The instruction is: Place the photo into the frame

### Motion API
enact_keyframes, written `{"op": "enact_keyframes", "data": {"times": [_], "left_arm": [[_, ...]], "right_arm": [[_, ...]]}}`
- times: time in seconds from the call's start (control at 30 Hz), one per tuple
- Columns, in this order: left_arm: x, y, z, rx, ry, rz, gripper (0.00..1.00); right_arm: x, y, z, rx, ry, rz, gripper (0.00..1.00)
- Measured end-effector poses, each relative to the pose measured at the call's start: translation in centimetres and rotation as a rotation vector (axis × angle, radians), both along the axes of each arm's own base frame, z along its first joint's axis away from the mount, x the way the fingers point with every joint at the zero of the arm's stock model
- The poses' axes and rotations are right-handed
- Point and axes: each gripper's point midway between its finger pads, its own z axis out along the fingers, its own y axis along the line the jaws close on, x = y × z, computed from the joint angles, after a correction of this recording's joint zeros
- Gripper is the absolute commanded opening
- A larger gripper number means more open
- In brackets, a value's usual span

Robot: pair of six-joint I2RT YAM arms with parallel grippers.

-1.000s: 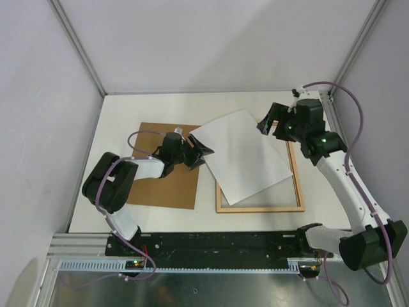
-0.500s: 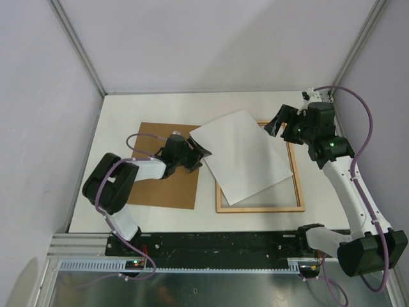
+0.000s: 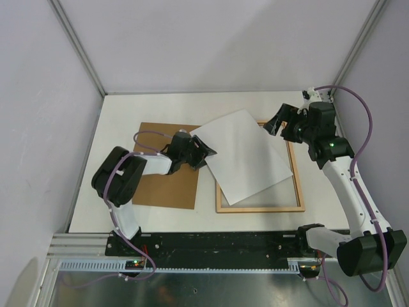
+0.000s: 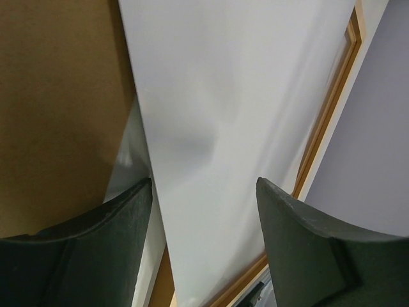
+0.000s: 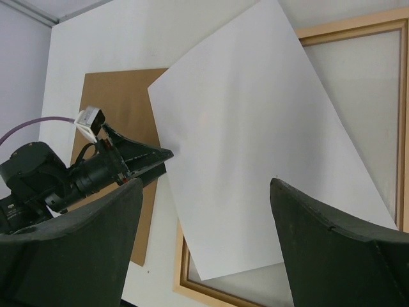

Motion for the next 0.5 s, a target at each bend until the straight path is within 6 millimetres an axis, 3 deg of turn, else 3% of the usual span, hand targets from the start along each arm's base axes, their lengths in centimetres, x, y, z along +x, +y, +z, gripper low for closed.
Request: {"op": "enact_keyframes", "data": {"times": [0.3,0.5], "left_arm": [[0.7,-1.5,-0.1,-0.037,-0.02,-0.015,0.63],[2.2,-2.4,0.3,-0.054,-0.046,-0.044,0.39]], "right_arm": [[0.3,0.1,0.4,0.011,-0.017,0.01,0.85],[0.5,-0.1,0.6,0.016,-0.029,0.009,0.85]]}}
